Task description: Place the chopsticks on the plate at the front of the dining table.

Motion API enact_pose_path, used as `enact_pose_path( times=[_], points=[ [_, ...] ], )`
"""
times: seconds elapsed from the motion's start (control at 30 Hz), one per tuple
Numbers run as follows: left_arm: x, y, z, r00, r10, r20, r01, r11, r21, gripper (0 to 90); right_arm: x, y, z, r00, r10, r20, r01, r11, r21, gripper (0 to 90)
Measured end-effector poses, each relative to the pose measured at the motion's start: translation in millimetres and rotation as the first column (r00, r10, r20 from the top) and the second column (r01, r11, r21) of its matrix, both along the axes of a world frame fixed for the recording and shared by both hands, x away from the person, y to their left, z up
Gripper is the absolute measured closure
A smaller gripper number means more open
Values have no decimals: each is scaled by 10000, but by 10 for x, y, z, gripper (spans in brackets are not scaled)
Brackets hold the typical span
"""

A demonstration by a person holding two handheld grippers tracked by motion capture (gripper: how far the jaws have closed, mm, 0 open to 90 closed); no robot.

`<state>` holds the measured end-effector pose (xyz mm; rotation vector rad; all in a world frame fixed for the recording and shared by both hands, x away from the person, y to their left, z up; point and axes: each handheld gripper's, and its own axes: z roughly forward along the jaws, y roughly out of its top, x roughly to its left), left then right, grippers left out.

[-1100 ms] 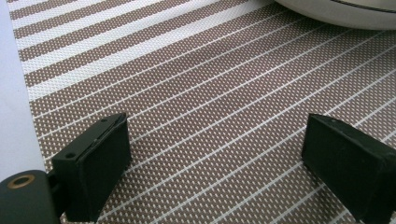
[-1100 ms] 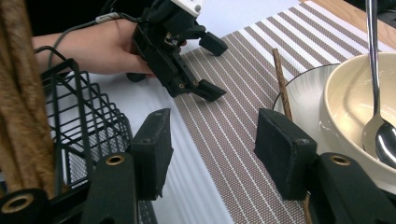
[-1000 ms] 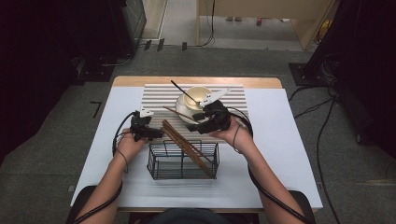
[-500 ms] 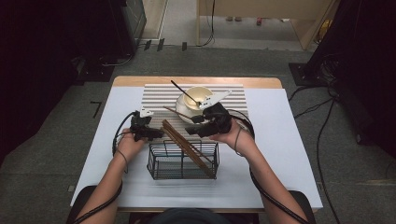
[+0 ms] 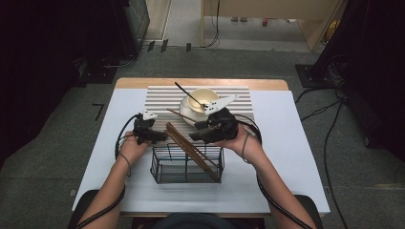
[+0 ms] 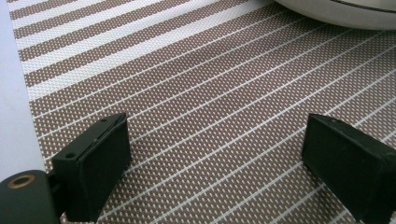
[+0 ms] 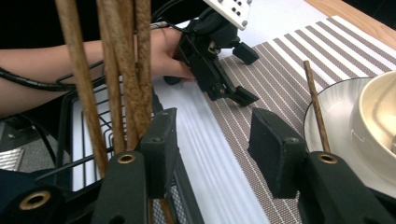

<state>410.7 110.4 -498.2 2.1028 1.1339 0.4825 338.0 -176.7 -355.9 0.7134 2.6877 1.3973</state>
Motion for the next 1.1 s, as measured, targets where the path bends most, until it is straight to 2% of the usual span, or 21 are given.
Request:
enact_pose_path(
  times=[0.3,0.53,1.1],
  points=[
    [0,0,0,10000,-1,2,1,10000,2,83,-96,-19,68,9996,256,133,-257,9996,87,573],
    [0,0,0,10000,0,0,0,10000,0,83,-157,28,91,9980,600,196,-599,9982,-75,630],
    [0,0,0,10000,1,2,-1,10000,-2,83,-211,110,59,9925,1204,206,-1202,9927,-133,722]
  ],
)
